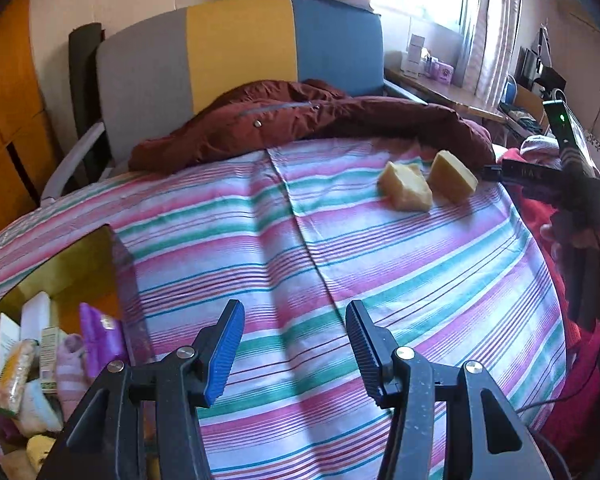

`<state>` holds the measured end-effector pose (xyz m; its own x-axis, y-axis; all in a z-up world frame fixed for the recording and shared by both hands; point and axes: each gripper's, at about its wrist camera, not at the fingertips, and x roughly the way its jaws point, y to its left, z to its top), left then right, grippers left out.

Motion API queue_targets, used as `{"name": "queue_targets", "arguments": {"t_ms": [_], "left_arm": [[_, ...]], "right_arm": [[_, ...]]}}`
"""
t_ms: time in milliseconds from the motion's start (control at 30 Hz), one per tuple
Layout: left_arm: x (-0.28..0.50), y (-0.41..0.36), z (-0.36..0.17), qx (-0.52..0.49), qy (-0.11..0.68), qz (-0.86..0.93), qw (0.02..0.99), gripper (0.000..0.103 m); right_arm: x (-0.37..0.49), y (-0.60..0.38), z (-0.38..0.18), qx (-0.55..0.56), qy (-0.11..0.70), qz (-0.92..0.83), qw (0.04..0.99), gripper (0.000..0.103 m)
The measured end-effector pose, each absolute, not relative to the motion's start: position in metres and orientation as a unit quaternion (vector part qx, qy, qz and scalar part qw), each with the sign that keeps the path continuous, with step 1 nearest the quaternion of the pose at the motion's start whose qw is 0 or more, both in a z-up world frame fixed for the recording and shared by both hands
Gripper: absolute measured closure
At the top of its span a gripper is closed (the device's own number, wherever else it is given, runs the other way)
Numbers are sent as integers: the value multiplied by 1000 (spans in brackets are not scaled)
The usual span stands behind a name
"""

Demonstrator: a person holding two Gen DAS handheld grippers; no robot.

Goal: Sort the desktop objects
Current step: 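Move both tools back over the bed toward the two yellow sponges, then grasp a yellow sponge with the right tool while the left tool grasps the other sponge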

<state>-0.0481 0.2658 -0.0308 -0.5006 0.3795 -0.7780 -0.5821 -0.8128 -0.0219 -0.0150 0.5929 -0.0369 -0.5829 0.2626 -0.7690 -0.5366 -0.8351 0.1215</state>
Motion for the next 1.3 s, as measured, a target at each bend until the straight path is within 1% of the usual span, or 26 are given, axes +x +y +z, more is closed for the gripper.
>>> {"name": "queue_targets", "arguments": {"t_ms": [133, 400, 767, 833, 867, 900, 967, 1067, 1300], "left_arm": [[-50, 278, -39, -421, 131, 851, 285, 50], [-60, 305, -57, -448, 133, 835, 288, 50], [-80, 359, -67, -455, 141, 825, 305, 50], [-83, 369, -67, -452, 144, 825, 308, 50], [-85, 375, -67, -450, 145, 825, 310, 50], [-87, 379, -68, -448, 145, 825, 312, 50], [-90, 391, -67, -444, 146, 825, 319, 50], [-94, 407, -67, -438, 147, 824, 327, 49], [-109, 441, -70, -445, 130, 817, 344, 49]], "right_arm": [[-21, 609, -44, -394, 175, 871, 235, 0], [-48, 624, -63, -399, 168, 875, 217, 0], [-78, 630, -80, -415, 124, 881, 189, 1], [-80, 633, -81, -417, 127, 882, 181, 12], [-81, 634, -82, -420, 130, 881, 177, 25], [-82, 634, -82, -421, 131, 880, 175, 35], [-82, 634, -83, -423, 139, 881, 162, 41], [-84, 630, -82, -430, 134, 879, 155, 45], [-88, 628, -81, -447, 132, 869, 163, 45]]}}
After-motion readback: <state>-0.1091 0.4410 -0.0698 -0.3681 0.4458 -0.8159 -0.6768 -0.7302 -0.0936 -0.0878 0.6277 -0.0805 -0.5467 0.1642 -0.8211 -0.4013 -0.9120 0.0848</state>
